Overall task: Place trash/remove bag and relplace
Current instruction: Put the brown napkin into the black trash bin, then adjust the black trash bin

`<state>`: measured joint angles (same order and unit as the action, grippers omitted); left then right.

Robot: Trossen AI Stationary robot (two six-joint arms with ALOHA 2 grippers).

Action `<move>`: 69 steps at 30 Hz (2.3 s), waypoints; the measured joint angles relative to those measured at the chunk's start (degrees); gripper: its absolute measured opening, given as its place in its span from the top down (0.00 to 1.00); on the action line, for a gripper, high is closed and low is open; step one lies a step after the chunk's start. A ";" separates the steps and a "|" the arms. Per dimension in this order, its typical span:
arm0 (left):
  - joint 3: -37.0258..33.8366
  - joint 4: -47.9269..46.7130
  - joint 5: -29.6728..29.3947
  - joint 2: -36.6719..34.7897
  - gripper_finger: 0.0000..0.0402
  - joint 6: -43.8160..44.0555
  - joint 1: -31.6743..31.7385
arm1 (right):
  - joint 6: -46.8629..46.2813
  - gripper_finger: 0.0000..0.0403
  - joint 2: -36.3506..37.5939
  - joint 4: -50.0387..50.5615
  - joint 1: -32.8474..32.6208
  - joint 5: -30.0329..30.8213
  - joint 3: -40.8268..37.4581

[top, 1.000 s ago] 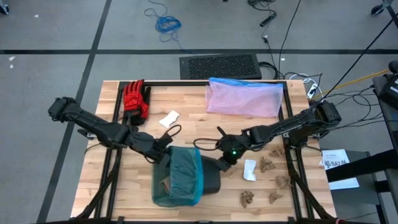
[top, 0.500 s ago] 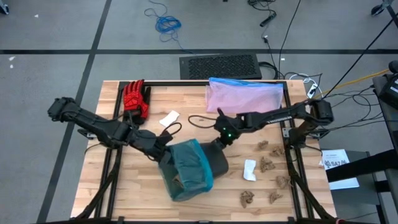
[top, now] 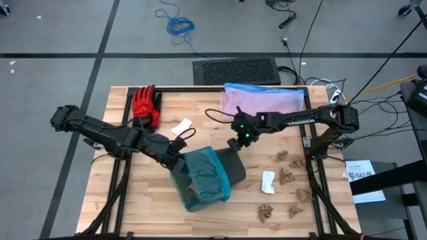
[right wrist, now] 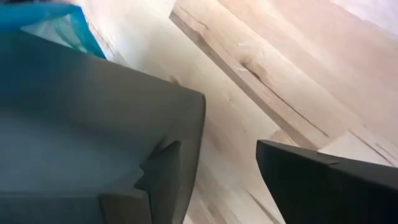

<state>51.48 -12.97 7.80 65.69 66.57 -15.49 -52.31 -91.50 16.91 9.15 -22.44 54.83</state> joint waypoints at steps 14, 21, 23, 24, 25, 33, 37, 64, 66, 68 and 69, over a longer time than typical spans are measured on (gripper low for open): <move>0.04 2.29 7.41 -0.45 0.75 -1.15 4.51 | -2.37 0.49 -0.40 -2.32 -0.11 -2.62 -0.04; 0.67 1.45 7.65 -1.97 0.68 -1.04 7.01 | -3.98 0.49 -0.58 -3.91 -0.22 -4.88 -0.09; 2.17 0.80 8.23 -1.96 0.68 -1.02 7.94 | -4.75 0.49 -1.09 -5.55 -0.26 -5.52 -0.09; 3.22 -0.32 8.43 -1.96 0.68 -0.96 8.40 | -5.14 0.49 -1.58 -6.63 -0.26 -6.22 -0.09; 4.34 -1.71 8.41 -1.96 0.68 -1.07 8.80 | -5.61 0.49 -2.23 -8.01 -0.25 -6.95 -0.09; 9.07 -16.80 9.43 -1.65 0.68 -2.56 11.57 | -4.05 0.49 -4.82 -11.68 0.48 -8.42 0.03; 9.09 -17.48 9.98 -1.32 0.68 -2.57 11.83 | 0.92 0.49 -4.44 -12.04 2.48 -7.96 0.22; 9.14 -12.78 11.43 3.46 0.68 -4.39 12.00 | 23.74 0.72 13.57 -10.64 8.81 -7.86 0.09; 9.14 -12.76 11.42 3.46 0.68 -4.44 12.00 | 24.74 0.70 15.44 -10.50 8.81 -8.02 0.09; 9.14 -12.76 11.45 3.46 0.68 -4.43 12.00 | 24.83 0.68 17.14 -10.16 8.81 -8.02 0.09; 9.14 -12.65 11.68 3.46 0.68 -4.42 12.00 | 24.68 0.67 17.90 -10.20 8.81 -8.02 0.08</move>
<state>60.62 -25.62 19.48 69.14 62.14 -3.49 -27.64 -73.60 6.70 17.96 -30.46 54.91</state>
